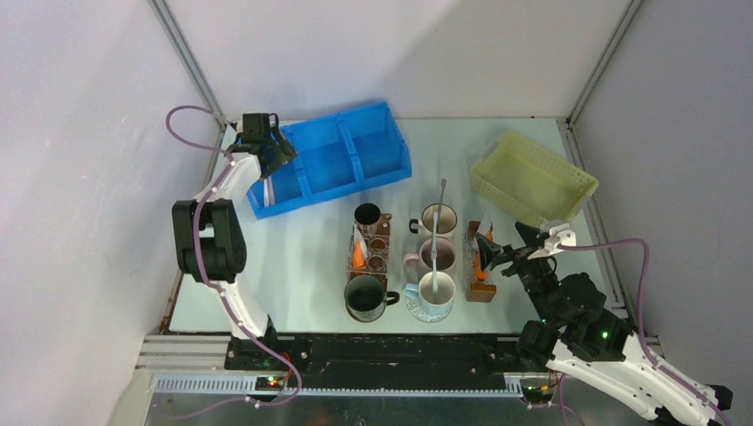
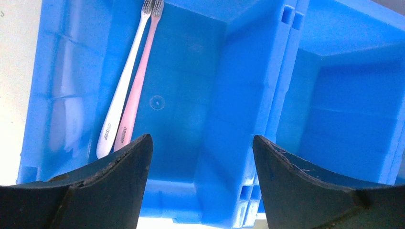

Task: Prepare toiletry sets of a toothbrush and toothpaste on the tray
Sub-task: Place the toothbrush in the cup, then pick up the toothbrush from the storage box.

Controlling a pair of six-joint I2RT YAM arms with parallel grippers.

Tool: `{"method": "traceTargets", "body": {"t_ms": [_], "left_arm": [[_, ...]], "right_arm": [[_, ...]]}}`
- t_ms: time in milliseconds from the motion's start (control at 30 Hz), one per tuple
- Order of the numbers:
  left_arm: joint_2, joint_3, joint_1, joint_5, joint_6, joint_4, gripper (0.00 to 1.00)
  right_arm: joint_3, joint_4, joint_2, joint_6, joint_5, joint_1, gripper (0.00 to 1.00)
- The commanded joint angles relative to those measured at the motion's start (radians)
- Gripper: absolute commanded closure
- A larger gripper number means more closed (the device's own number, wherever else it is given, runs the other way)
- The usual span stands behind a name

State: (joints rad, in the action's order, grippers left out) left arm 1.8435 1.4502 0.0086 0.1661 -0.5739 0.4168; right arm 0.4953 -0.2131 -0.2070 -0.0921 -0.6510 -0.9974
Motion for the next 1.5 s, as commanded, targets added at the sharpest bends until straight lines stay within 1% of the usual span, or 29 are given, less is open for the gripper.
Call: {"method": "traceTargets", "body": {"t_ms": [0,67,167,233,433,533,600,767,833,900,1000,1133,1233,1333,1467], "left_arm": [[-0.043,-0.077,0.025,0.018,0.003,0.025,0.18],[-0.070,-0.079,0.020,-0.001,0.009,0.006,0.18],[-0.064,-0.046,0.003,-0.044,0.025,0.021,0.17],[-0.050,-0.021,-0.036,-0.092,0.025,0.016,0.16],[-0.025,0.003,-0.124,-0.151,-0.007,-0.035,0.15],[-0.010,0.014,-0.168,-0.158,-0.020,-0.041,0.14],[-0.007,0.020,-0.191,-0.189,-0.019,-0.041,0.14],[-0.058,0.011,-0.230,-0.196,-0.012,-0.048,0.14],[-0.101,-0.017,-0.235,-0.179,-0.023,-0.050,0.14],[-0.154,-0.058,-0.234,-0.131,-0.037,-0.051,0.14],[-0.233,-0.124,-0.230,-0.005,-0.056,-0.036,0.14],[-0.266,-0.156,-0.188,0.096,-0.100,0.000,0.15],[-0.229,-0.134,-0.152,0.163,-0.104,0.043,0.16],[-0.167,-0.074,-0.127,0.169,-0.099,0.096,0.17],[-0.070,-0.023,-0.116,0.161,-0.108,0.117,0.20]], "right_arm": [[0.035,0.010,0.003,0.020,-0.031,0.005,0.04],[0.035,0.014,0.000,0.023,-0.030,0.006,0.03],[0.035,0.020,-0.009,0.027,-0.025,0.009,0.04],[0.035,0.021,-0.011,0.027,-0.023,0.010,0.03],[0.035,0.002,0.010,0.016,-0.026,0.010,0.03],[0.035,0.001,0.014,0.016,-0.028,0.010,0.03],[0.035,-0.001,0.015,0.012,-0.029,0.010,0.03],[0.035,-0.001,0.009,0.012,-0.029,0.009,0.03],[0.035,0.000,0.008,0.013,-0.028,0.010,0.03],[0.035,0.000,0.008,0.012,-0.029,0.010,0.03],[0.035,0.001,0.009,0.013,-0.029,0.011,0.03],[0.035,0.002,0.012,0.014,-0.027,0.009,0.03],[0.035,0.001,0.015,0.013,-0.027,0.010,0.03],[0.035,-0.001,0.019,0.010,-0.028,0.009,0.03],[0.035,-0.005,0.020,0.008,-0.029,0.009,0.03]]}}
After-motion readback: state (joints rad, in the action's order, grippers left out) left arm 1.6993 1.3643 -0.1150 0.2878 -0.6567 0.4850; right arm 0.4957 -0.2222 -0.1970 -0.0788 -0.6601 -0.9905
